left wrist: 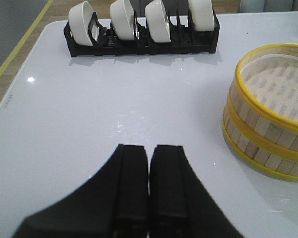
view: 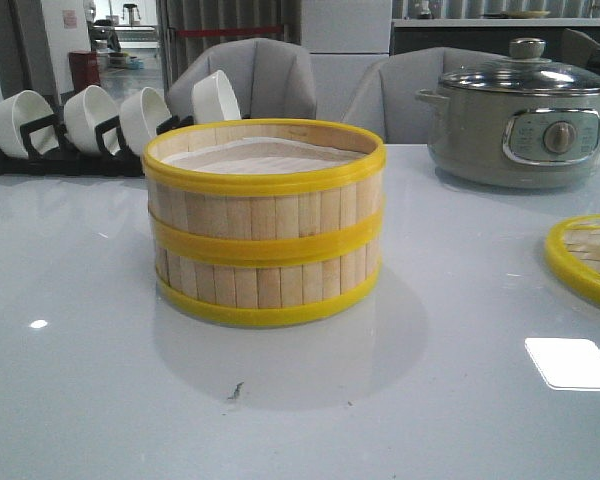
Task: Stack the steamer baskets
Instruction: 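Lower the right gripper onto the lid's central yellow hub and grasp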
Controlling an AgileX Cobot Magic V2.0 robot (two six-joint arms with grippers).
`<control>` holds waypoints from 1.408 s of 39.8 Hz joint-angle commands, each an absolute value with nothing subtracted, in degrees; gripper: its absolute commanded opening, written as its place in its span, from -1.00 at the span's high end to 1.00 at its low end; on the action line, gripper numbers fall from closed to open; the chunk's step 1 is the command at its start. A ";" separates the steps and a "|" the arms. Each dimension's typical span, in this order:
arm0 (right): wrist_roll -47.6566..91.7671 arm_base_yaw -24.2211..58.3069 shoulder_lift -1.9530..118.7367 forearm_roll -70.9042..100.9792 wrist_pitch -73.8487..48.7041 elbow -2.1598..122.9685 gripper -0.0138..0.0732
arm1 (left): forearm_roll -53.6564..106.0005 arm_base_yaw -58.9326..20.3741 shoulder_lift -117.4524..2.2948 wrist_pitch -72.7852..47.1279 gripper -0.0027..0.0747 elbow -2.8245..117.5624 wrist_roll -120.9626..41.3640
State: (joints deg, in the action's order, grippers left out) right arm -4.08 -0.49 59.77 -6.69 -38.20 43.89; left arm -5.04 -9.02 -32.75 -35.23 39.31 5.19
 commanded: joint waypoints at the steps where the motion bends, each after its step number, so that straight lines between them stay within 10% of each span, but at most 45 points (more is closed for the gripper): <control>1: -3.79 -0.85 64.43 -9.31 -34.42 50.32 0.05 | -5.13 -9.40 -33.02 -30.32 0.71 40.78 5.68; 56: -8.52 -8.65 99.62 -8.63 -30.82 73.43 0.05 | -5.13 -9.40 -33.02 -30.32 0.71 40.78 5.68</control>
